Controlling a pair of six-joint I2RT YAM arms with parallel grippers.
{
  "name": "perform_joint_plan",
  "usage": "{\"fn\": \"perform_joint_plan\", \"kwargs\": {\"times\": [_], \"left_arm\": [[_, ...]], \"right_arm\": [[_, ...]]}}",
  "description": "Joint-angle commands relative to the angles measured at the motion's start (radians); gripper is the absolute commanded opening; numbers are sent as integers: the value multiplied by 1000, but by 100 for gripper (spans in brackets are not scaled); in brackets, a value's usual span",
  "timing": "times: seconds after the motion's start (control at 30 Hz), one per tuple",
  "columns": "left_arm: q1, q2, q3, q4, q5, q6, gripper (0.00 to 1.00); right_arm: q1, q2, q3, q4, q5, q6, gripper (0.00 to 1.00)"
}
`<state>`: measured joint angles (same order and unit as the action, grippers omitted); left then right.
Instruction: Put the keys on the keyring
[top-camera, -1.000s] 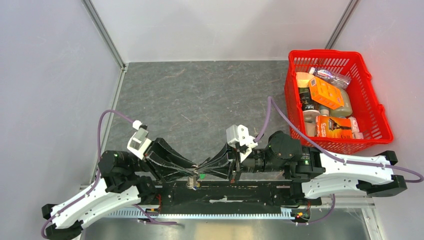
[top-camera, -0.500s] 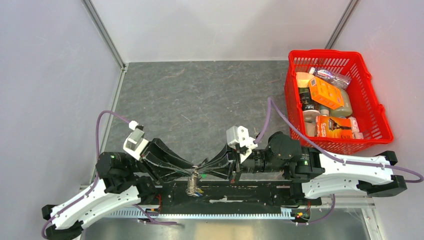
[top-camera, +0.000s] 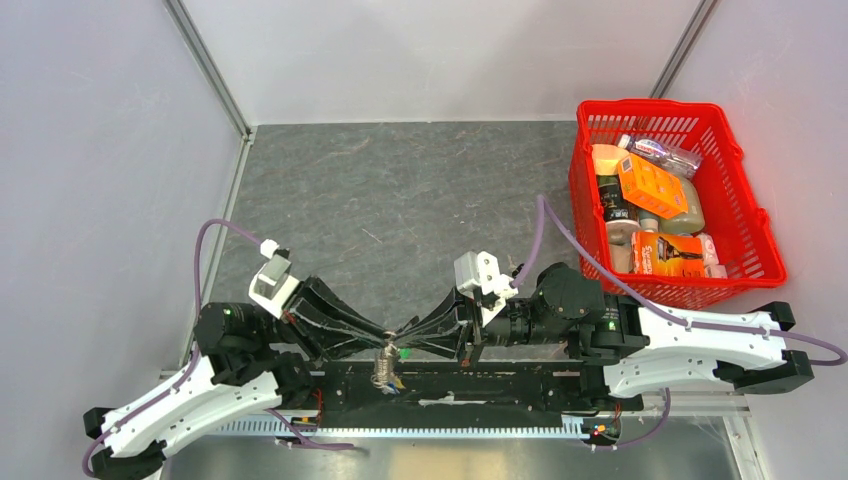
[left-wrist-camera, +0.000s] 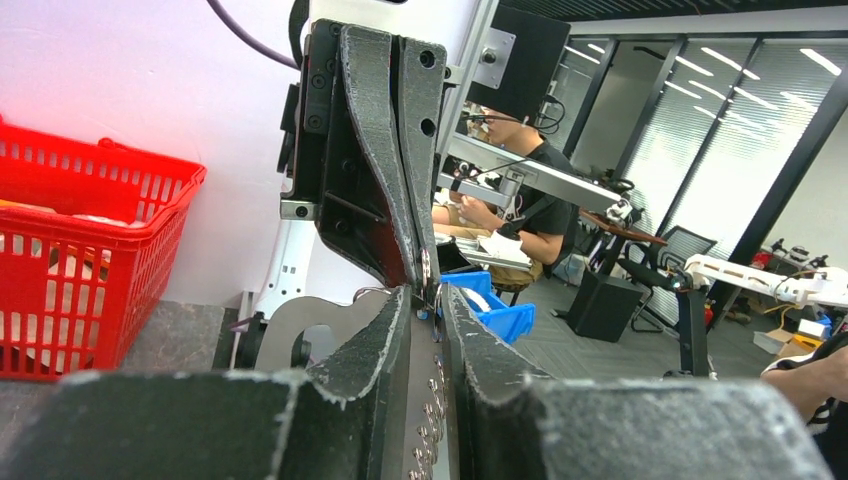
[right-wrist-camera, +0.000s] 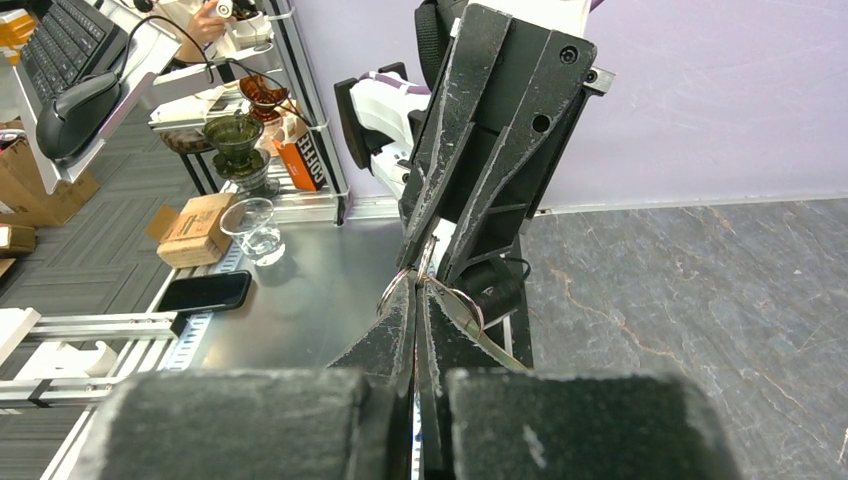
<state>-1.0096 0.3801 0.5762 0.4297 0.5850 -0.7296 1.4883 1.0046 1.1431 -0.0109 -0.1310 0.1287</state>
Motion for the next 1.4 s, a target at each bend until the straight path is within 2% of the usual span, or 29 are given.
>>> {"fn": "perform_joint_plan", "kwargs": {"times": [0.0, 0.13, 0.27, 0.7, 1.03, 1.37], "left_arm": [[4, 13, 3, 50, 4, -28, 22], [3, 14, 1, 59, 4, -34, 17], [3, 19, -2, 68, 6, -40, 2], [3, 25, -4, 90, 29, -39, 2], [3, 23, 11, 57, 51, -25, 2], [3, 38, 25, -3, 40, -11, 2]], "right_arm": [[-2, -16, 3, 77, -15, -15, 0], [-2, -17, 2, 71, -22, -16, 0], [-3, -17, -2, 71, -26, -15, 0], [-2, -25, -5, 53, -12, -25, 0], [-3, -44, 10, -42, 0, -24, 22], [-2, -82, 16, -115, -3, -19, 29]]}}
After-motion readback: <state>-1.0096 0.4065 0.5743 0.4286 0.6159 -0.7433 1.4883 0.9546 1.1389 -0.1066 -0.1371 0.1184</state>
